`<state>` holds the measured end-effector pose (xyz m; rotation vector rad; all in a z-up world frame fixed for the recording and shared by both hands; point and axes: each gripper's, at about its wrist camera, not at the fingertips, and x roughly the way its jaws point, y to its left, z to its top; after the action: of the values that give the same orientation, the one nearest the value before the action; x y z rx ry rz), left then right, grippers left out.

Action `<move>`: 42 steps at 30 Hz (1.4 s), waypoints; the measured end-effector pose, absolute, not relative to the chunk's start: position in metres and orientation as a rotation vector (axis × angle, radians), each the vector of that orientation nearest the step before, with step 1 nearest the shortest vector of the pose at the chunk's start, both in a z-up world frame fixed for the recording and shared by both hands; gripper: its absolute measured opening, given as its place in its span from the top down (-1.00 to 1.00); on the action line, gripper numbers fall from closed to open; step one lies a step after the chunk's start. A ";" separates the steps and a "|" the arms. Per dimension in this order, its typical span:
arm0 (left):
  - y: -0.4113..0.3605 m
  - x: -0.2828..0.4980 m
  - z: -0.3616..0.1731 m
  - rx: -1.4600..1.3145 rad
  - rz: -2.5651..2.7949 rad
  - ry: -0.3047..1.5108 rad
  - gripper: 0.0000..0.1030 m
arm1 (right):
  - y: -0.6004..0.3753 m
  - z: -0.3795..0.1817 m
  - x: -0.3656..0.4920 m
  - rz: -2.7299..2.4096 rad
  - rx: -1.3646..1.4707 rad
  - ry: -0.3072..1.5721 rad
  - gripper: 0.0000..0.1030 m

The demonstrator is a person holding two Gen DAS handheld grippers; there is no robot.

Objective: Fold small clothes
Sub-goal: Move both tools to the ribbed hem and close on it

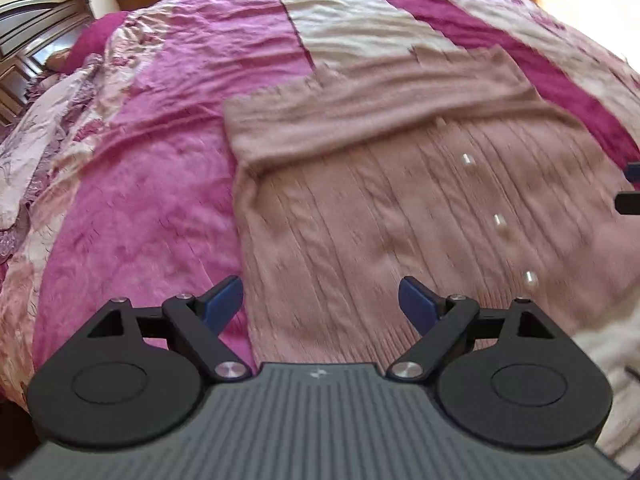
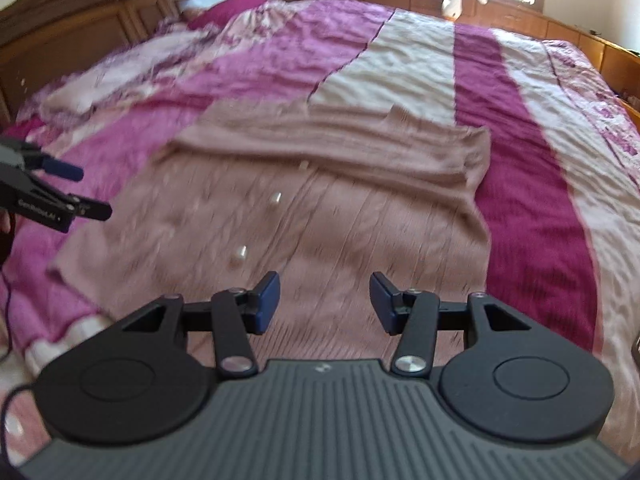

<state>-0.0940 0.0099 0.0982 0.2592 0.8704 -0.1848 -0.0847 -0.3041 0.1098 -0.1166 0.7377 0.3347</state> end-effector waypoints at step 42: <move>-0.042 -0.106 0.020 0.529 -0.354 0.911 0.30 | -0.271 0.045 -0.100 0.320 -0.479 0.776 0.67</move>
<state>-0.1060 -0.0425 0.0202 0.5289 0.9114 -0.3540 -0.0997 -0.2711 0.0454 -0.4790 0.7763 0.3201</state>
